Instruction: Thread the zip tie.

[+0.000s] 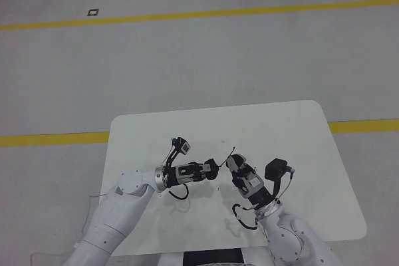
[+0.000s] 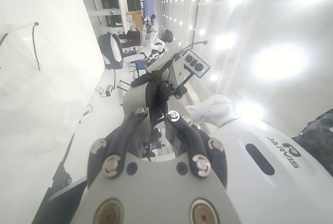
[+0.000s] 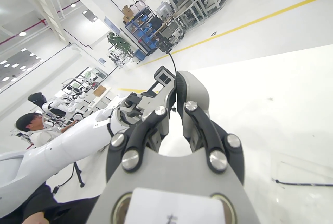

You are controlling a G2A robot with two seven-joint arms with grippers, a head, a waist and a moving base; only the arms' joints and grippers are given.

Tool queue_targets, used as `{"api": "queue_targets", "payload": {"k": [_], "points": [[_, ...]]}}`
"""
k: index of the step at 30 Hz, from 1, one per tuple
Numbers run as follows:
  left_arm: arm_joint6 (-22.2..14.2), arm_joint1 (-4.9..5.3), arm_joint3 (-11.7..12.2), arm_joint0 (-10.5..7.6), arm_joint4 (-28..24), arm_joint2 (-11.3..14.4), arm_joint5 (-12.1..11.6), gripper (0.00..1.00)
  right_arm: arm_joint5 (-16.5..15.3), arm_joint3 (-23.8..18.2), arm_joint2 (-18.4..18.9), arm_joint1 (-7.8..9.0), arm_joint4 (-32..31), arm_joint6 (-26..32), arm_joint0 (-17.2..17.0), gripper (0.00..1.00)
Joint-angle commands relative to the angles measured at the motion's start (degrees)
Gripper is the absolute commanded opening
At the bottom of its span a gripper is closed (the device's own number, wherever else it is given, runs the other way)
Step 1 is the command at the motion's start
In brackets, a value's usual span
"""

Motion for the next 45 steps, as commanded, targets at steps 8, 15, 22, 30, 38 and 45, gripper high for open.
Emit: {"api": "queue_targets", "payload": {"k": [8, 15, 22, 30, 38, 45], "points": [[0.0, 0.0, 0.0, 0.0, 0.0, 0.0, 0.0, 0.0, -0.9, 0.2, -0.1, 0.09, -0.4, 0.6, -0.1, 0.0], [0.0, 0.0, 0.0, 0.0, 0.0, 0.0, 0.0, 0.0, -1.7, 0.3, -0.2, 0.16, -0.7, 1.0, -0.2, 0.0], [0.0, 0.0, 0.0, 0.0, 0.0, 0.0, 0.0, 0.0, -1.5, 0.6, -0.2, 0.19, -1.3, 1.2, -0.1, 0.0], [0.0, 0.0, 0.0, 0.0, 0.0, 0.0, 0.0, 0.0, -1.5, 0.8, -0.4, 0.22, -1.8, 1.3, -0.2, 0.0], [0.0, 0.0, 0.0, 0.0, 0.0, 0.0, 0.0, 0.0, -1.8, 1.0, -0.6, 0.26, -2.0, 1.5, -0.1, 0.0], [0.0, 0.0, 0.0, 0.0, 0.0, 0.0, 0.0, 0.0, -2.3, 1.1, -0.8, 0.35, -2.1, 2.4, -0.1, 0.0]]}}
